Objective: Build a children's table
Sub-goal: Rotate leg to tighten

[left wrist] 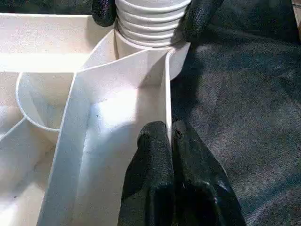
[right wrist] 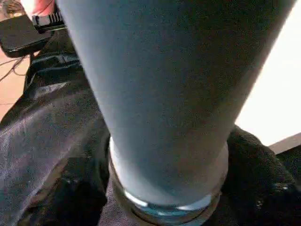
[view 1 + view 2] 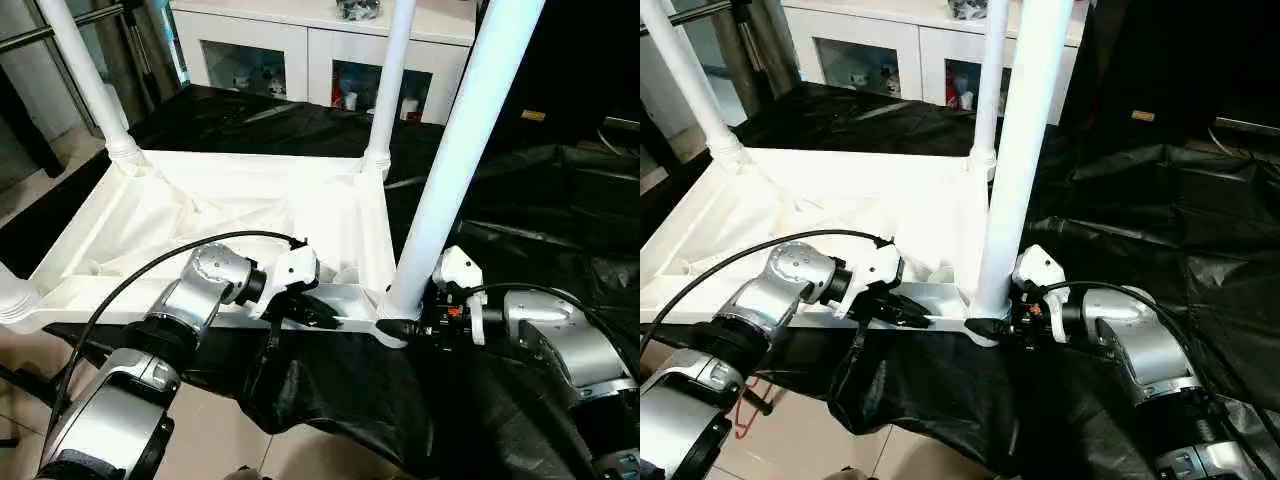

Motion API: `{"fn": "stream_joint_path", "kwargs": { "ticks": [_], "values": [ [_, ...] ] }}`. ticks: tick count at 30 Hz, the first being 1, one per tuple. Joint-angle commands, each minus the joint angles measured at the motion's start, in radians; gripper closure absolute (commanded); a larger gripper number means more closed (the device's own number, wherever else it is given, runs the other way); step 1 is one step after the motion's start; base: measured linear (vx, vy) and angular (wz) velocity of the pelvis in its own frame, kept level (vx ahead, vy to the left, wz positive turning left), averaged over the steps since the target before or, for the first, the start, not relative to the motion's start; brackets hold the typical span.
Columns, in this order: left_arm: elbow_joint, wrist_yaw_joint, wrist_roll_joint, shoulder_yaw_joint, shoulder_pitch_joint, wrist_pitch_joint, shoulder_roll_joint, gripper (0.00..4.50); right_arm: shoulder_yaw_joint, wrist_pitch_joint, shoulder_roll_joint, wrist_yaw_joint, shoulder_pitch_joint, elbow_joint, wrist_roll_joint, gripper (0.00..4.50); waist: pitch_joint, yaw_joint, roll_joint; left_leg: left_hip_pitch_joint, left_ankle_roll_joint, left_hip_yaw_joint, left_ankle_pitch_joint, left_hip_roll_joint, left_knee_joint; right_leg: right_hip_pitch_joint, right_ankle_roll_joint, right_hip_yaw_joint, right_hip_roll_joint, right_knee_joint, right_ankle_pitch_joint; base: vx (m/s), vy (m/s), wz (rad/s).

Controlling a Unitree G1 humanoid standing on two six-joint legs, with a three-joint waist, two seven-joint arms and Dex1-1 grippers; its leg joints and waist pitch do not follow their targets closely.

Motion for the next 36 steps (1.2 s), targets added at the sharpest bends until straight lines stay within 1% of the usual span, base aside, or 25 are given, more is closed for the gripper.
{"fn": "stream_joint_path", "kwargs": {
  "ticks": [1, 4, 7, 10, 11, 12, 13, 14, 15, 16, 17, 18, 20, 21, 22, 23, 24, 26, 29, 30, 31, 33, 34, 35, 36],
  "values": [
    [-0.052, -0.017, -0.017, -0.013, -0.001, -0.003, -0.018, 4.50, 0.020, 0.009, 0.014, 0.004, 0.007, -0.018, 0.020, 1.60, -0.070, -0.003, -0.006, 0.008, 0.068, -0.019, -0.134, 0.047, -0.066, 0.056, -0.216, 0.048, -0.085, -0.062, -0.221, 0.000, 0.000, 0.00],
    [-0.040, 0.017, -0.015, -0.007, -0.006, 0.007, -0.036, 4.50, 0.018, 0.010, 0.040, -0.029, 0.014, -0.007, 0.015, 1.67, -0.071, -0.003, -0.004, 0.007, 0.074, -0.019, -0.118, 0.047, -0.065, 0.055, -0.223, 0.048, -0.085, -0.058, -0.191, 0.000, 0.000, 0.00],
    [-0.010, 0.089, -0.004, 0.008, -0.024, 0.019, -0.061, 4.50, 0.010, 0.009, 0.072, -0.089, 0.012, 0.019, -0.002, 1.72, -0.070, -0.004, -0.004, 0.007, 0.069, -0.019, -0.127, 0.045, -0.065, 0.056, -0.221, 0.047, -0.086, -0.061, -0.209, 0.000, 0.000, 0.00],
    [0.051, 0.230, 0.013, 0.033, -0.064, 0.037, -0.109, 4.50, -0.014, 0.008, 0.137, -0.231, -0.011, 0.090, -0.038, 1.73, -0.068, -0.011, -0.006, 0.010, 0.048, -0.021, -0.151, 0.039, -0.066, 0.054, -0.197, 0.045, -0.086, -0.073, -0.287, 0.000, 0.000, 0.00],
    [0.079, 0.306, 0.020, 0.046, -0.087, 0.059, -0.139, 4.50, -0.039, 0.011, 0.185, -0.332, -0.029, 0.136, -0.050, 1.73, -0.066, -0.013, -0.005, 0.010, 0.046, -0.019, -0.158, 0.037, -0.066, 0.052, -0.192, 0.045, -0.084, -0.074, -0.304, 0.000, 0.000, 0.00],
    [0.107, 0.388, 0.024, 0.060, -0.113, 0.089, -0.174, 4.50, -0.072, 0.022, 0.242, -0.453, -0.051, 0.189, -0.057, 1.73, -0.066, -0.022, -0.006, 0.014, 0.021, -0.023, -0.179, 0.035, -0.068, 0.051, -0.177, 0.043, -0.086, -0.080, -0.365, 0.000, 0.000, 0.00],
    [0.113, 0.406, 0.025, 0.062, -0.118, 0.095, -0.181, 4.50, -0.080, 0.024, 0.255, -0.479, -0.056, 0.200, -0.058, 1.73, -0.066, -0.022, -0.006, 0.014, 0.021, -0.023, -0.179, 0.035, -0.068, 0.051, -0.177, 0.043, -0.086, -0.080, -0.365, 0.000, 0.000, 0.00],
    [0.128, 0.454, 0.027, 0.069, -0.131, 0.109, -0.200, 4.50, -0.096, 0.025, 0.285, -0.537, -0.067, 0.225, -0.059, 1.73, -0.066, -0.027, -0.005, 0.012, 0.016, -0.026, -0.174, 0.033, -0.069, 0.052, -0.168, 0.043, -0.087, -0.082, -0.377, 0.000, 0.000, 0.00],
    [0.142, 0.500, 0.029, 0.076, -0.143, 0.119, -0.218, 4.50, -0.108, 0.028, 0.311, -0.581, -0.075, 0.246, -0.057, 1.73, -0.067, -0.035, -0.006, 0.011, 0.024, -0.024, -0.170, 0.033, -0.068, 0.054, -0.175, 0.045, -0.084, -0.082, -0.347, 0.000, 0.000, 0.00],
    [0.151, 0.525, 0.031, 0.080, -0.150, 0.123, -0.228, 4.50, -0.115, 0.029, 0.327, -0.606, -0.081, 0.257, -0.056, 1.73, -0.067, -0.035, -0.006, 0.010, 0.027, -0.024, -0.165, 0.033, -0.067, 0.053, -0.179, 0.046, -0.084, -0.081, -0.331, 0.000, 0.000, 0.00],
    [0.160, 0.551, 0.032, 0.084, -0.158, 0.127, -0.243, 4.50, -0.125, 0.030, 0.353, -0.643, -0.089, 0.271, -0.053, 1.73, -0.067, -0.035, -0.002, 0.012, 0.030, -0.024, -0.166, 0.033, -0.067, 0.052, -0.183, 0.046, -0.083, -0.081, -0.322, 0.000, 0.000, 0.00],
    [0.172, 0.582, 0.038, 0.087, -0.168, 0.126, -0.264, 4.50, -0.133, 0.031, 0.392, -0.688, -0.104, 0.293, -0.054, 1.73, -0.068, -0.037, -0.005, 0.009, 0.039, -0.023, -0.160, 0.029, -0.067, 0.056, -0.185, 0.045, -0.083, -0.080, -0.310, 0.000, 0.000, 0.00],
    [0.174, 0.583, 0.042, 0.083, -0.171, 0.118, -0.276, 4.50, -0.127, 0.022, 0.413, -0.700, -0.111, 0.302, -0.059, 1.73, -0.068, -0.037, -0.004, 0.010, 0.046, -0.022, -0.158, 0.028, -0.066, 0.054, -0.180, 0.045, -0.084, -0.084, -0.322, 0.000, 0.000, 0.00],
    [0.171, 0.561, 0.047, 0.072, -0.171, 0.105, -0.284, 4.50, -0.106, -0.006, 0.426, -0.680, -0.115, 0.301, -0.074, 1.73, -0.068, -0.036, -0.003, 0.010, 0.051, -0.023, -0.156, 0.030, -0.067, 0.055, -0.176, 0.045, -0.084, -0.084, -0.322, 0.000, 0.000, 0.00],
    [0.171, 0.561, 0.047, 0.072, -0.171, 0.105, -0.284, 4.50, -0.106, -0.006, 0.426, -0.680, -0.115, 0.301, -0.074, 1.73, -0.068, -0.036, -0.003, 0.008, 0.054, -0.023, -0.154, 0.031, -0.067, 0.056, -0.176, 0.045, -0.083, -0.082, -0.314, 0.000, 0.000, 0.00],
    [0.174, 0.552, 0.050, 0.068, -0.172, 0.099, -0.286, 4.50, -0.101, -0.019, 0.432, -0.669, -0.118, 0.303, -0.081, 1.39, -0.068, -0.036, -0.002, 0.009, 0.055, -0.024, -0.153, 0.032, -0.068, 0.056, -0.178, 0.045, -0.083, -0.082, -0.308, 0.000, 0.000, 0.00],
    [0.175, 0.548, 0.051, 0.066, -0.173, 0.098, -0.287, 4.50, -0.100, -0.023, 0.434, -0.665, -0.119, 0.305, -0.083, 1.39, -0.068, -0.037, -0.001, 0.010, 0.056, -0.024, -0.159, 0.033, -0.069, 0.054, -0.183, 0.045, -0.083, -0.081, -0.299, 0.000, 0.000, 0.00],
    [0.166, 0.517, 0.051, 0.058, -0.167, 0.096, -0.281, 4.50, -0.099, -0.024, 0.428, -0.628, -0.121, 0.293, -0.070, 1.01, -0.067, -0.039, -0.001, 0.010, 0.056, -0.024, -0.169, 0.034, -0.070, 0.055, -0.187, 0.045, -0.083, -0.081, -0.302, 0.000, 0.000, 0.00],
    [0.153, 0.470, 0.049, 0.046, -0.155, 0.088, -0.265, 4.50, -0.085, -0.026, 0.396, -0.569, -0.119, 0.267, -0.066, 0.84, -0.068, -0.039, -0.003, 0.007, 0.063, -0.024, -0.168, 0.033, -0.069, 0.059, -0.188, 0.046, -0.085, -0.079, -0.298, 0.000, 0.000, 0.00],
    [0.139, 0.425, 0.046, 0.039, -0.143, 0.079, -0.249, 4.50, -0.059, -0.037, 0.357, -0.501, -0.108, 0.236, -0.068, 0.56, -0.069, -0.039, -0.003, 0.005, 0.068, -0.024, -0.157, 0.033, -0.068, 0.061, -0.190, 0.045, -0.084, -0.079, -0.281, 0.000, 0.000, 0.00],
    [0.130, 0.398, 0.044, 0.034, -0.135, 0.067, -0.239, 4.50, -0.048, -0.041, 0.334, -0.467, -0.101, 0.219, -0.069, 0.56, -0.070, -0.037, -0.004, 0.006, 0.071, -0.024, -0.152, 0.033, -0.067, 0.062, -0.192, 0.046, -0.084, -0.077, -0.266, 0.000, 0.000, 0.00],
    [0.096, 0.308, 0.033, 0.018, -0.106, 0.039, -0.207, 4.50, -0.029, -0.066, 0.264, -0.349, -0.079, 0.175, -0.063, 0.56, -0.073, -0.036, -0.004, 0.001, 0.095, -0.025, -0.117, 0.038, -0.065, 0.066, -0.220, 0.047, -0.085, -0.064, -0.173, 0.000, 0.000, 0.00],
    [0.090, 0.292, 0.032, 0.015, -0.102, 0.035, -0.201, 4.50, -0.026, -0.069, 0.252, -0.326, -0.075, 0.169, -0.061, 0.56, -0.075, -0.033, -0.005, 0.003, 0.107, -0.023, -0.106, 0.040, -0.062, 0.065, -0.237, 0.049, -0.085, -0.058, -0.133, 0.000, 0.000, 0.00],
    [0.087, 0.283, 0.030, 0.013, -0.099, 0.034, -0.198, 4.50, -0.025, -0.070, 0.245, -0.315, -0.073, 0.165, -0.059, 0.56, -0.075, -0.032, -0.003, 0.003, 0.111, -0.022, -0.103, 0.041, -0.062, 0.064, -0.247, 0.048, -0.084, -0.056, -0.118, 0.000, 0.000, 0.00],
    [0.065, 0.231, 0.017, 0.007, -0.083, 0.032, -0.182, 4.50, -0.020, -0.071, 0.210, -0.256, -0.062, 0.143, -0.046, 0.56, -0.076, -0.027, -0.003, 0.004, 0.118, -0.020, -0.097, 0.044, -0.061, 0.065, -0.263, 0.047, -0.083, -0.052, -0.091, 0.000, 0.000, 0.00]
  ]
}}
